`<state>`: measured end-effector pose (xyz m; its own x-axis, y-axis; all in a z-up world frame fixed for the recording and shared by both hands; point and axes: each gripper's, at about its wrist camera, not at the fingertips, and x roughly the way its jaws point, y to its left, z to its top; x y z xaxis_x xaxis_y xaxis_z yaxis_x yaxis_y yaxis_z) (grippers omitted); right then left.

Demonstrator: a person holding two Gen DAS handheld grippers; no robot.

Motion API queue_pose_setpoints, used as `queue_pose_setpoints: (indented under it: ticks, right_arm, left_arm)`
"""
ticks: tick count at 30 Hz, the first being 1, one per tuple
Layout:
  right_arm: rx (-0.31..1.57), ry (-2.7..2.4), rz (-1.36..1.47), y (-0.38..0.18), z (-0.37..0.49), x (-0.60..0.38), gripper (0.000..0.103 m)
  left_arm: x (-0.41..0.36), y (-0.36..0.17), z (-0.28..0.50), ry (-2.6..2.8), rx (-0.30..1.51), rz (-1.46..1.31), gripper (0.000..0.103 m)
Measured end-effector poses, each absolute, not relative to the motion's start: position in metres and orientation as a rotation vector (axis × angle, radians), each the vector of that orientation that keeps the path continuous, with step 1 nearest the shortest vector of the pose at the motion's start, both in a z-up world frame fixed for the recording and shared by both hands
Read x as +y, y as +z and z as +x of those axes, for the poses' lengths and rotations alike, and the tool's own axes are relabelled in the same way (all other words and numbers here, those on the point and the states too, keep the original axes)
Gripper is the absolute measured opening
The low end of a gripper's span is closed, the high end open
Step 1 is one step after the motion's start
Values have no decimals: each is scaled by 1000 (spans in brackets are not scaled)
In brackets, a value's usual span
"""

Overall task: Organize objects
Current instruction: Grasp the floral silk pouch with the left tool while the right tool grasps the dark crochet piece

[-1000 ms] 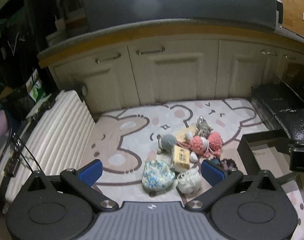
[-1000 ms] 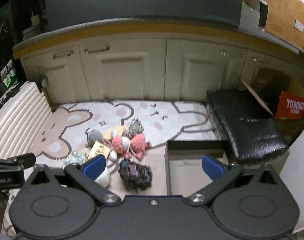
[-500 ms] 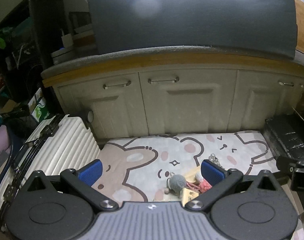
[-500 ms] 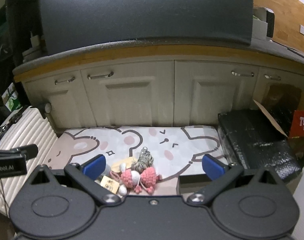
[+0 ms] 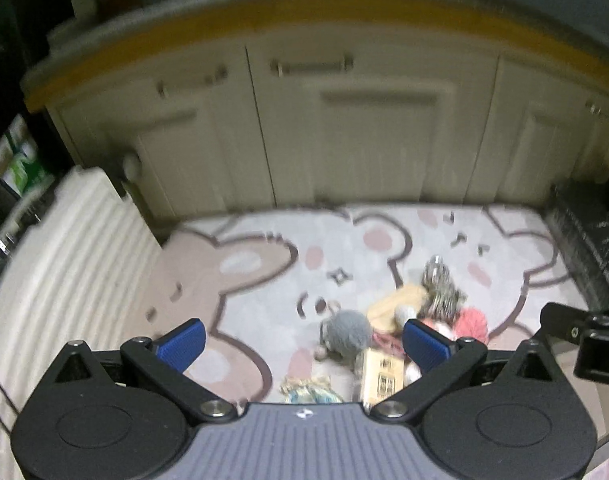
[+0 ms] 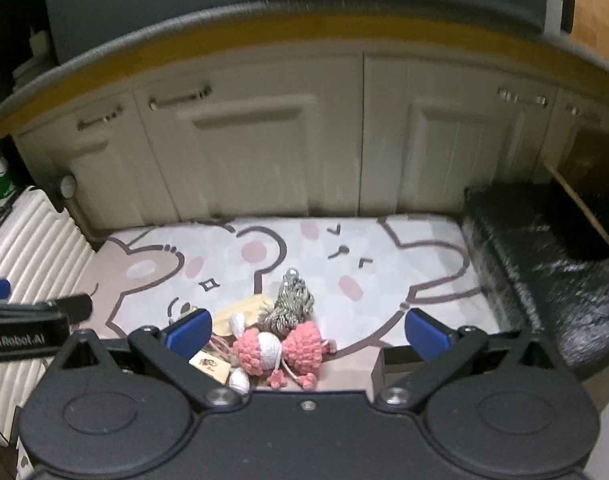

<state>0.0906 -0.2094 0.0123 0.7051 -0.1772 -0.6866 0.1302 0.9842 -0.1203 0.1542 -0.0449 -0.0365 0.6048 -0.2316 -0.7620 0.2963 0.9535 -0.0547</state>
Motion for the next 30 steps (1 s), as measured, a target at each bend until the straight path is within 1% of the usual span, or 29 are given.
queue_pose_setpoints:
  ticks: [6,11,12,15,22,26,27,28,30]
  right_arm:
    - [848,-163,-30,-29,103,-221,103]
    - [935,-151,7,-54,108,-232,103]
    - [950,-153,18,-58,109,-234,103]
    - [986,-169,53,-68,111,-240,103]
    - [1075,-110,-25,-91,112,-234,103]
    - [1150,-102,-8,-105,118,-234,103]
    - [1168,-106,-2,-108,120,-235,102]
    - [1180,-115,20,-111,121,-234,95]
    - [1202,-122,33,-115,124,-234,92]
  left_arm:
    - [-46,-93,168,-348,1032,86,103]
    - [-47,-125,172,-371,1142,105,103]
    - [-45,-130,168,-529,1145,221,103]
    - [-48,-148,169,-543,1207,228,103]
    - [-56,-178,176,-517,1265,282,103]
    - [-58,-187,183,-526,1290,274,103]
    - [-59,-189,185,-530,1296,274,103]
    - [-60,-192,186,-529,1302,271,103]
    - [-62,-197,189,-534,1314,275,103]
